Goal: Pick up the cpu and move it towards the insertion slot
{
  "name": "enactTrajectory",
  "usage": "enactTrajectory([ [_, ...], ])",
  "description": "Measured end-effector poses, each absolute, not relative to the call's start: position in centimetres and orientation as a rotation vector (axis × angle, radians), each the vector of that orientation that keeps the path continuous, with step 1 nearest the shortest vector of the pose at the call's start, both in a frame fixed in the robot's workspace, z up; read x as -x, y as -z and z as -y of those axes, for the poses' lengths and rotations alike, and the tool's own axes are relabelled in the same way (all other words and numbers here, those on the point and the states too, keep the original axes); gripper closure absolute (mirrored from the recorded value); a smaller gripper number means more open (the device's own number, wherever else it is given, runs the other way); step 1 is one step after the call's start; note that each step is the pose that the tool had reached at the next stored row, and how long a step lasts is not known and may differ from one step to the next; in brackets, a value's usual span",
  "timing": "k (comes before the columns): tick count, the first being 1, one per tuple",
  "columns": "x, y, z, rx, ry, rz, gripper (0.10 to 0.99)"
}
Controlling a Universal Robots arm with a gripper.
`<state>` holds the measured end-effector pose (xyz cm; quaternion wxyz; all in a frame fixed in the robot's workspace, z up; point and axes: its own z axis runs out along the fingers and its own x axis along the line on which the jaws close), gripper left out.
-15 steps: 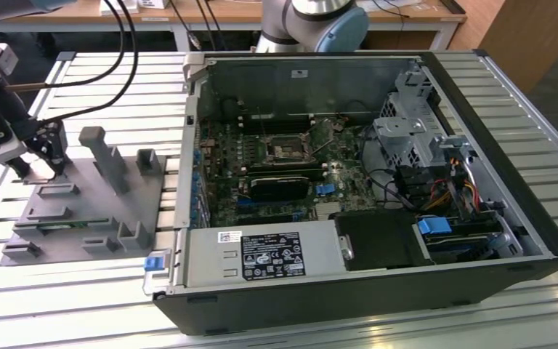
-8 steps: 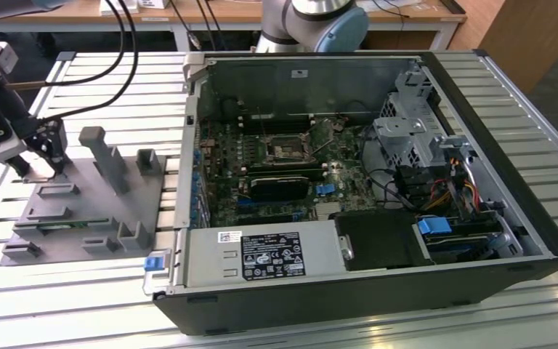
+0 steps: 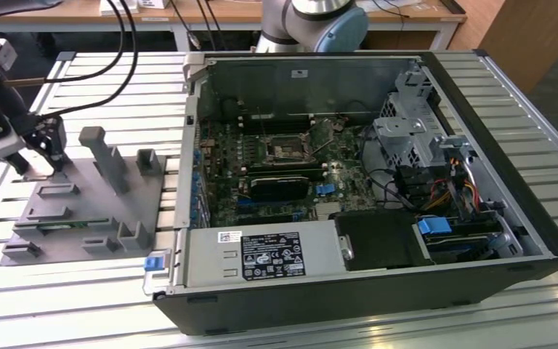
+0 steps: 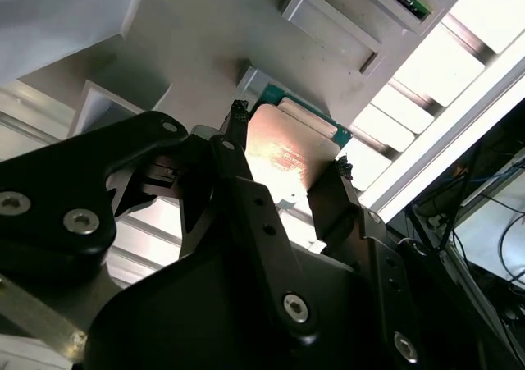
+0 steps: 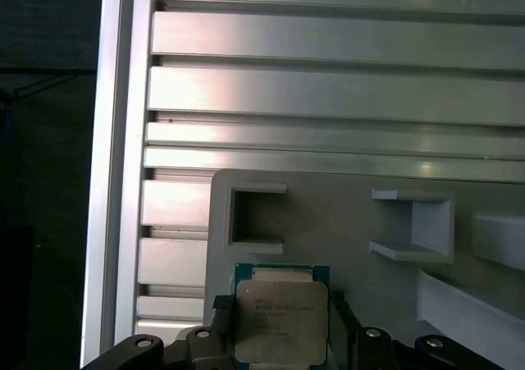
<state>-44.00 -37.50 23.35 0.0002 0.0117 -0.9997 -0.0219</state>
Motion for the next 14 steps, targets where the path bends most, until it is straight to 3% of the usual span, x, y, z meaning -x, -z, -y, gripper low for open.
enactTrajectory([
  [14, 44.00, -23.81, 37.24, -0.037, 0.068, 3.140, 0.541],
])
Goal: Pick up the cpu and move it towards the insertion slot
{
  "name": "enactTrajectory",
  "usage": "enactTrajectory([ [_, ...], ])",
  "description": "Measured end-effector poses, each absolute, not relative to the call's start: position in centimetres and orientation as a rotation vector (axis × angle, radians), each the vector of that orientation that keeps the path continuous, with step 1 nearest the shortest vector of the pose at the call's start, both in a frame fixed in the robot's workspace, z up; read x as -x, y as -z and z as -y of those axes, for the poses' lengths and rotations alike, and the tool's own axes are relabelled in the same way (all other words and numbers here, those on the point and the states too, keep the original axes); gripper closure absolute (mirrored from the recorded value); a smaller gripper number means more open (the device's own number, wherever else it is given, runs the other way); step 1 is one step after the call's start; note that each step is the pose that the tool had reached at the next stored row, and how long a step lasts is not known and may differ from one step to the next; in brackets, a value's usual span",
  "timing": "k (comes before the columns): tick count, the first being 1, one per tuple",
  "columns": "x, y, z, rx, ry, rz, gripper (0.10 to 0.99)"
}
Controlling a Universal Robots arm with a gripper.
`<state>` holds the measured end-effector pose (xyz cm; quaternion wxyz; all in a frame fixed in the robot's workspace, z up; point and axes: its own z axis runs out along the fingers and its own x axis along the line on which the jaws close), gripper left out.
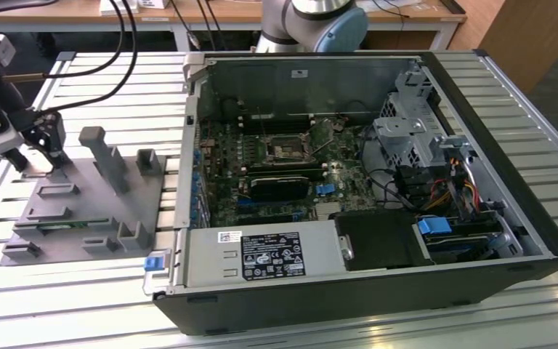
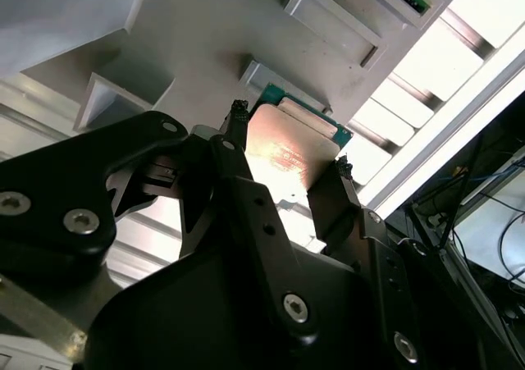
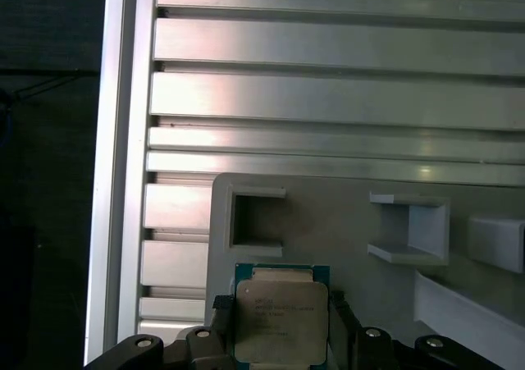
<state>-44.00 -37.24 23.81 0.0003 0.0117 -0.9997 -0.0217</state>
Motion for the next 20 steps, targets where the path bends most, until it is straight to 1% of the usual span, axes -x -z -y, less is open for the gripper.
enactTrajectory([
  [20, 44.00, -24.79, 36.96, -0.037, 0.067, 3.140, 0.541],
])
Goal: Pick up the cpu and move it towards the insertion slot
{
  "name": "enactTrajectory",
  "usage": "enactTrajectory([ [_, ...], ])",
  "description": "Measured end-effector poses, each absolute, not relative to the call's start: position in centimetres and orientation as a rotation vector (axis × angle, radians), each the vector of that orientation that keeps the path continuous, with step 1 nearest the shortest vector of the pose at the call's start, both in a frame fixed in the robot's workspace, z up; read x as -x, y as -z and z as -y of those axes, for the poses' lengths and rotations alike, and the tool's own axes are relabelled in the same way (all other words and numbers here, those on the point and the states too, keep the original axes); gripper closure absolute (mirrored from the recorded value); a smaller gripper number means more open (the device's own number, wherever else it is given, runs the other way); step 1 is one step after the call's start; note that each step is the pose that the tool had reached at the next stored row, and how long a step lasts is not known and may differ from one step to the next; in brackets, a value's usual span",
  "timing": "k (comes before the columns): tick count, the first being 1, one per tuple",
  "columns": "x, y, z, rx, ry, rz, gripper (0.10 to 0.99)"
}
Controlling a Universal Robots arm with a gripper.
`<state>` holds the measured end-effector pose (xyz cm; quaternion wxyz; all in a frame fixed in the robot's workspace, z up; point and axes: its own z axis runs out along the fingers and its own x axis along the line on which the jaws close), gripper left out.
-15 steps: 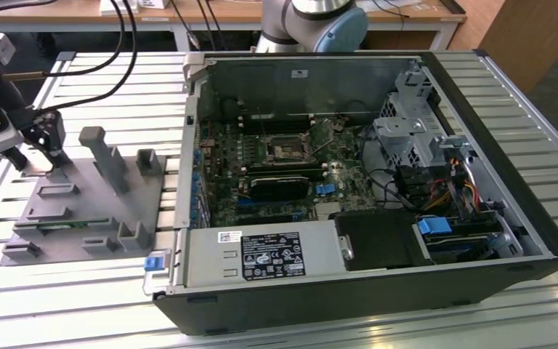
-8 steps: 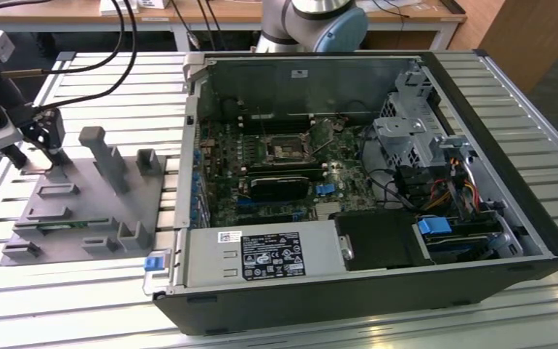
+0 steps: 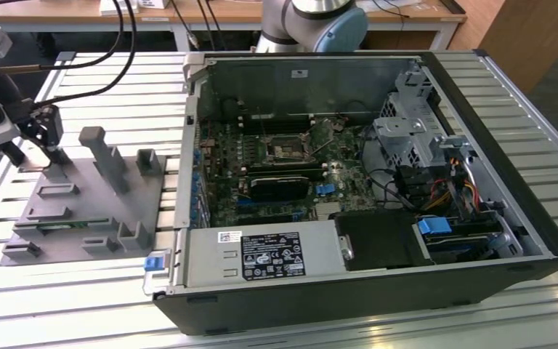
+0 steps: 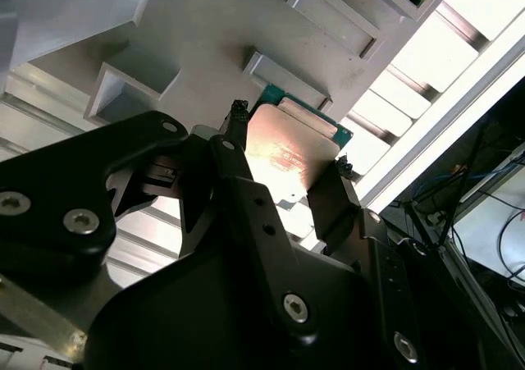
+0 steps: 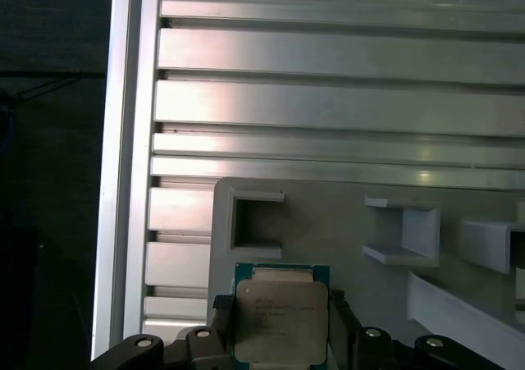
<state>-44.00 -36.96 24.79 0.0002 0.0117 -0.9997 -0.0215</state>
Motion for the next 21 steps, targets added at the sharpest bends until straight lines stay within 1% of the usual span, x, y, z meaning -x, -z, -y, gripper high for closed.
enactTrajectory([
  [21, 44.00, -25.38, 36.84, -0.037, 0.067, 3.140, 0.541],
])
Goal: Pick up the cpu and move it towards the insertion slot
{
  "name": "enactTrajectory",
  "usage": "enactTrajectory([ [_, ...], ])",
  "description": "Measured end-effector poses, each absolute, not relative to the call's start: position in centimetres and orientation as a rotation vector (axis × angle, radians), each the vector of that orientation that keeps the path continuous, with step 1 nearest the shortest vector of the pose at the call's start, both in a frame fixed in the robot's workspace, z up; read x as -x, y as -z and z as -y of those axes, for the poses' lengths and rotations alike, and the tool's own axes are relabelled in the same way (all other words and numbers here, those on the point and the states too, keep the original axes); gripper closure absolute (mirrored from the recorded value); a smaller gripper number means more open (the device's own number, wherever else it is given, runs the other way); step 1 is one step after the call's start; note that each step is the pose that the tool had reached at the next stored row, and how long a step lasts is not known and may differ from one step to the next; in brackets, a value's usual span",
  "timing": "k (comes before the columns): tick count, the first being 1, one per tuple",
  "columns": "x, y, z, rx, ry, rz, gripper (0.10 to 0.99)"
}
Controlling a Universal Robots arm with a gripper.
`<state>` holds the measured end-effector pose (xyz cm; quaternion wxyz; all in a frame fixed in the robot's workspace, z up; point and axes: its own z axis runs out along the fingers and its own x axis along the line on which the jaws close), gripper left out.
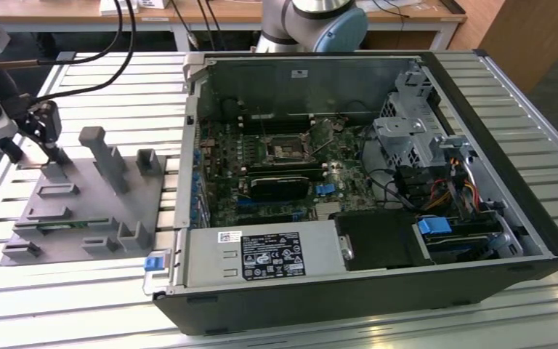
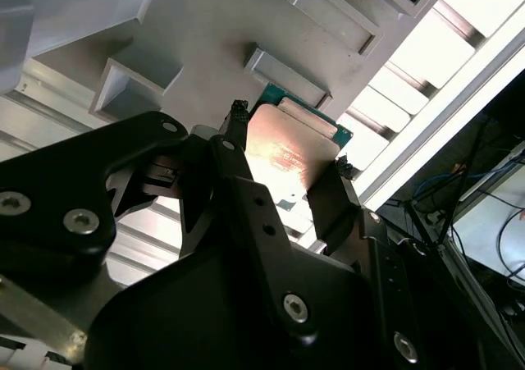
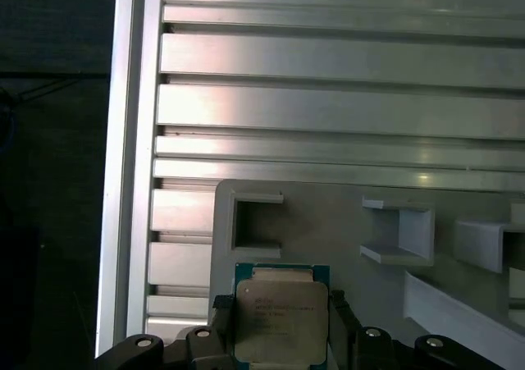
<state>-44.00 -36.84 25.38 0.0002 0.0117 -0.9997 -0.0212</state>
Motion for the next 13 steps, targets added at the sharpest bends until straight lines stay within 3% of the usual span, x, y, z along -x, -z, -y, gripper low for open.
enactTrajectory([
  [13, 43.99, -26.21, 36.81, -0.037, 0.063, 3.140, 0.541],
])
